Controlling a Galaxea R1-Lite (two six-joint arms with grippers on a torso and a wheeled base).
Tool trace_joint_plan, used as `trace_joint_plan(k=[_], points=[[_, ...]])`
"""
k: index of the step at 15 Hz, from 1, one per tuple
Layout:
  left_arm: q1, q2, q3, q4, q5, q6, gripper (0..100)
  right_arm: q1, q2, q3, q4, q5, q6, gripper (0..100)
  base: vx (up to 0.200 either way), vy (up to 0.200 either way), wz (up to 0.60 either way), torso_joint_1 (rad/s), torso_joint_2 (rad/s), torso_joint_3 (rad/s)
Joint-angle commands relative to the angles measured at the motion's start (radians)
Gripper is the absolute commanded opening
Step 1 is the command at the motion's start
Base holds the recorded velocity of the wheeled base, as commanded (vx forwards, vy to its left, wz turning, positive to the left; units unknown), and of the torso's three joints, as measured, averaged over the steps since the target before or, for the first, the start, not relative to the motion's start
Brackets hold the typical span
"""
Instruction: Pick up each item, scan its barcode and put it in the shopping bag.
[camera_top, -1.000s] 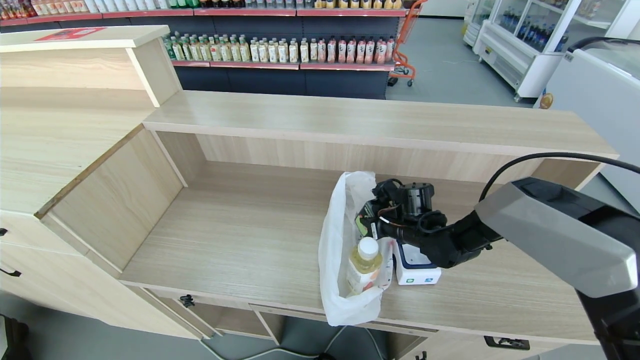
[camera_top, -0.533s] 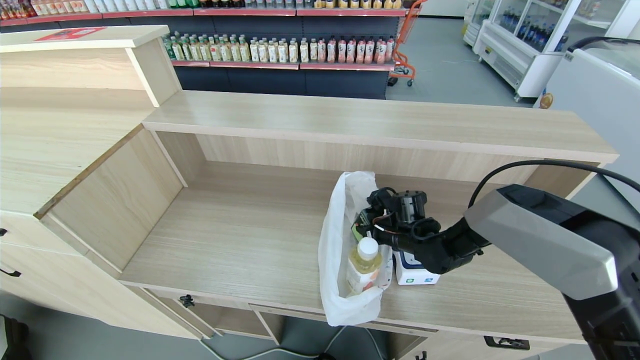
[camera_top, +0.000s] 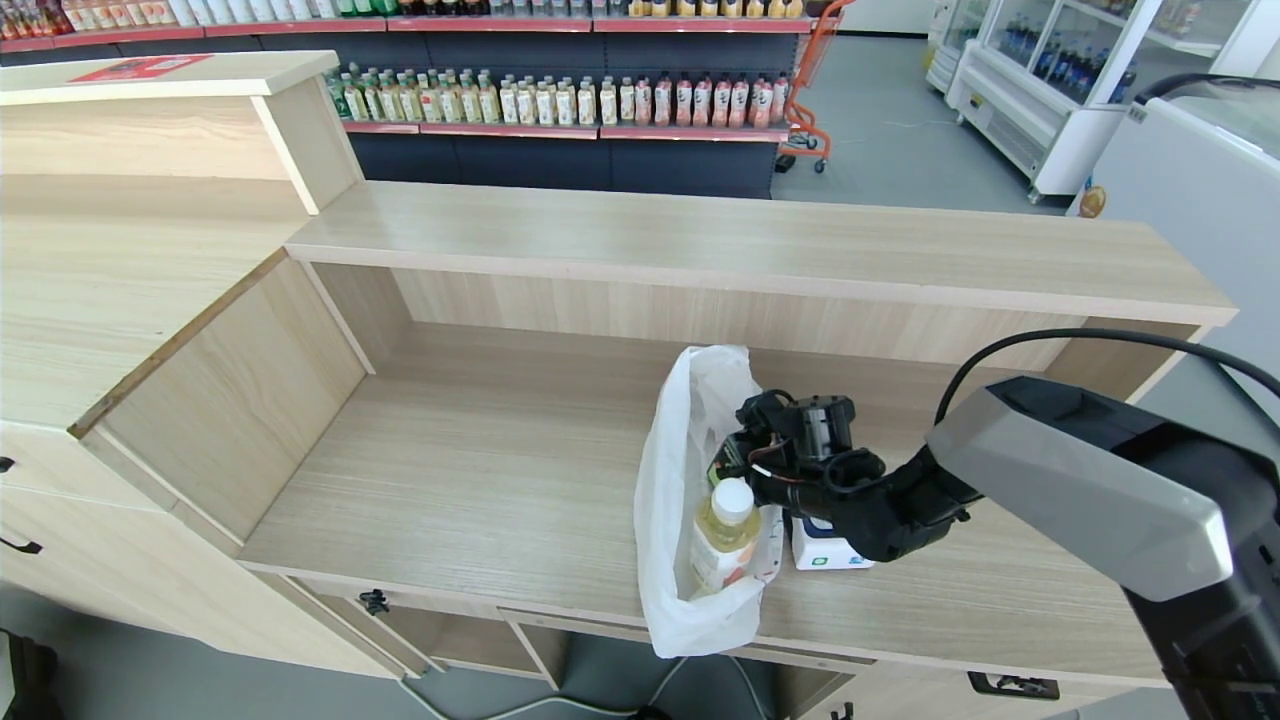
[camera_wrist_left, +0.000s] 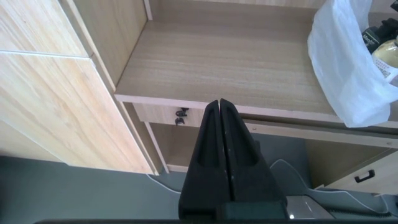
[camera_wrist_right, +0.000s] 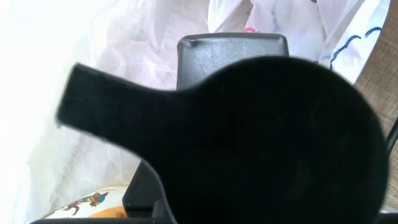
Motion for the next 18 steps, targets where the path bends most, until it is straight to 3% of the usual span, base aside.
trace_joint_plan(k=[1,8,9,18], points=[[0.000,0.001,-0.001,0.000,0.000,0.000,0,-0.004,-0.004,0.008,0.002,0.000,0.000,0,0.000,0.000,0.00,0.000,0.00,0.000],[0.000,0.000,-0.001,0.000,0.000,0.000,0,-0.010,-0.013,-0.006,0.003,0.003,0.001,0,0.000,0.000,0.00,0.000,0.00,0.000],[0.000,0.000,0.000,0.000,0.000,0.000,0,-0.010,-0.015,-0.006,0.003,0.003,0.001,100,0.000,0.000,0.00,0.000,0.00,0.000],[0.000,0.000,0.000,0.000,0.000,0.000,0,-0.032,-0.076,-0.026,0.002,0.021,0.012,100,0.000,0.000,0.00,0.000,0.00,0.000]])
